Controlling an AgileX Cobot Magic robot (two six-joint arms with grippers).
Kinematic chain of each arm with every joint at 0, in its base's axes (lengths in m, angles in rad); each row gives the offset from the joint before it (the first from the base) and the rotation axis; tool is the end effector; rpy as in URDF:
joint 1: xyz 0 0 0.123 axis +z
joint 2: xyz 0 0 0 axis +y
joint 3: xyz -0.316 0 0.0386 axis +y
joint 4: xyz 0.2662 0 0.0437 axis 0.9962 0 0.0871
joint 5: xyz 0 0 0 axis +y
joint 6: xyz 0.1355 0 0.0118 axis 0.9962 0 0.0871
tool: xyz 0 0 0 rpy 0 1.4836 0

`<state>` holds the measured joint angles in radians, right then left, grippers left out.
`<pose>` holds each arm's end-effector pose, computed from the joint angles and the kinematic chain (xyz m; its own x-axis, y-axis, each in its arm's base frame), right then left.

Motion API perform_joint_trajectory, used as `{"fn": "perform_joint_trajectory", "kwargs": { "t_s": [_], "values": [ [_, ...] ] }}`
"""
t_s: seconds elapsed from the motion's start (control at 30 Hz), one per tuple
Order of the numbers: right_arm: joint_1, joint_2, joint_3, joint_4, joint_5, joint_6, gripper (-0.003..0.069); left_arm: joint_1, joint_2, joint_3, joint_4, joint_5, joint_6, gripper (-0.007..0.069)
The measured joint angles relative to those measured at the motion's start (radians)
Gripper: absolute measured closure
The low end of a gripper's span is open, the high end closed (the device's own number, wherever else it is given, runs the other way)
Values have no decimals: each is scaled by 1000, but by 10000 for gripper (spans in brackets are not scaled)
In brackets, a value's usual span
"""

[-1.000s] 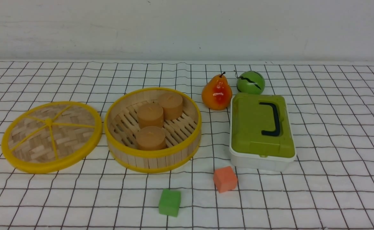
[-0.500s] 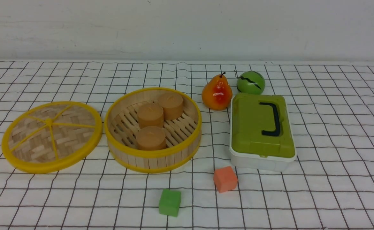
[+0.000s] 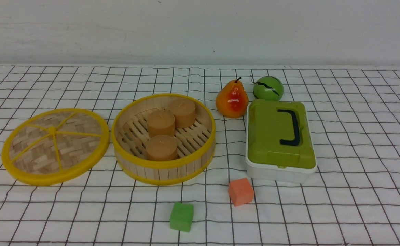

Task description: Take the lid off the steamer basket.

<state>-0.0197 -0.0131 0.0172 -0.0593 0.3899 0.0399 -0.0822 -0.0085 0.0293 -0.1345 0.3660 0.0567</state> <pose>0.0795 -0.0046 0.1590 -0.3019 -0.0090 -0.9533 0.0367 0.9991 -0.0211 0.0798 -0.0131 0.1573 -0.2994 -0.0444 -0.9531 0.1074 0.9910 -0.0799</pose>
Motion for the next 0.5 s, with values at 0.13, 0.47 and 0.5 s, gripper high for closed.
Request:
{"fn": "perform_joint_trajectory", "kwargs": {
  "t_s": [0.13,0.47,0.5],
  "values": [
    [0,0,0,0,0,0,419,0,0,0,0,0,0,599],
    [0,0,0,0,0,0,419,0,0,0,0,0,0,589],
    [0,0,0,0,0,0,419,0,0,0,0,0,0,588]
  ]
}}
